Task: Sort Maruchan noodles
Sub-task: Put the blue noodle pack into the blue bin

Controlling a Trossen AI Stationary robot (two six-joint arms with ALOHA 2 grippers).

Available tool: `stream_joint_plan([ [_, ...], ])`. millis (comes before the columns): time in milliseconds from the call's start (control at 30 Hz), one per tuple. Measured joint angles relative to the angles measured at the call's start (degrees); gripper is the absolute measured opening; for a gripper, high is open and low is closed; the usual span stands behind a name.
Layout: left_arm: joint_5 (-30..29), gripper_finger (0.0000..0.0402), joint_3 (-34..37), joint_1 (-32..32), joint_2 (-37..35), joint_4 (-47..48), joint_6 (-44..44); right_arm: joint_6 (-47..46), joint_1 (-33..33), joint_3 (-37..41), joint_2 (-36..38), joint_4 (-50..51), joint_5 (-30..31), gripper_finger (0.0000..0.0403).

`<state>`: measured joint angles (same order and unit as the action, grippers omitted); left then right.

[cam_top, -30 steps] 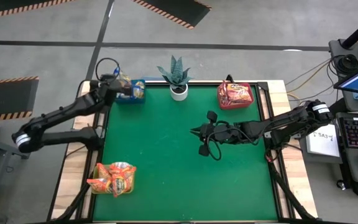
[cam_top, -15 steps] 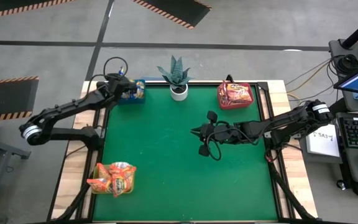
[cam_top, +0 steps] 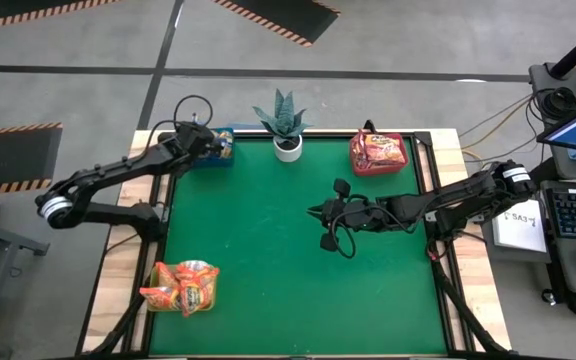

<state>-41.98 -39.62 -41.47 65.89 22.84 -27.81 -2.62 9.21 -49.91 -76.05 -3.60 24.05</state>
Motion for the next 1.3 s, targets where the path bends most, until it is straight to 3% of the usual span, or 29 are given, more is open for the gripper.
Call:
stream_joint_plan([
  [400, -0.34, 0.0161, -0.17, 0.00, -4.85, 7.64, 1.59, -0.27, 0.00, 0.00, 0.02, 0.20, -0.01, 0.0028],
  [667, 3.57, 0.0200, -8.34, 1.98, -7.18, 17.20, 2.46, -0.08, 0.00, -0.01, 0.02, 0.18, 0.00, 0.0028],
  [900, 2.22, 0.0200, -8.86, 4.32, -6.05, 2.24, 11.90, 0.25, 0.00, 0.00, 0.04, 0.18, -0.01, 0.0028],
  [1067, -2.01, 0.0188, -3.85, 2.28, -3.42, -7.35, 10.63, 0.23, 0.00, 0.00, 0.04, 0.38, 0.00, 0.0028],
  [1167, -3.48, 0.0157, 0.04, 1.36, -1.51, -11.51, 8.78, 0.25, 0.00, 0.00, 0.04, 0.38, 0.00, 0.0028],
  [1300, -3.49, 0.0083, 4.64, 1.33, 0.92, -20.43, 8.20, 0.64, 0.00, 0.05, 0.04, 0.39, 0.00, 0.0028],
])
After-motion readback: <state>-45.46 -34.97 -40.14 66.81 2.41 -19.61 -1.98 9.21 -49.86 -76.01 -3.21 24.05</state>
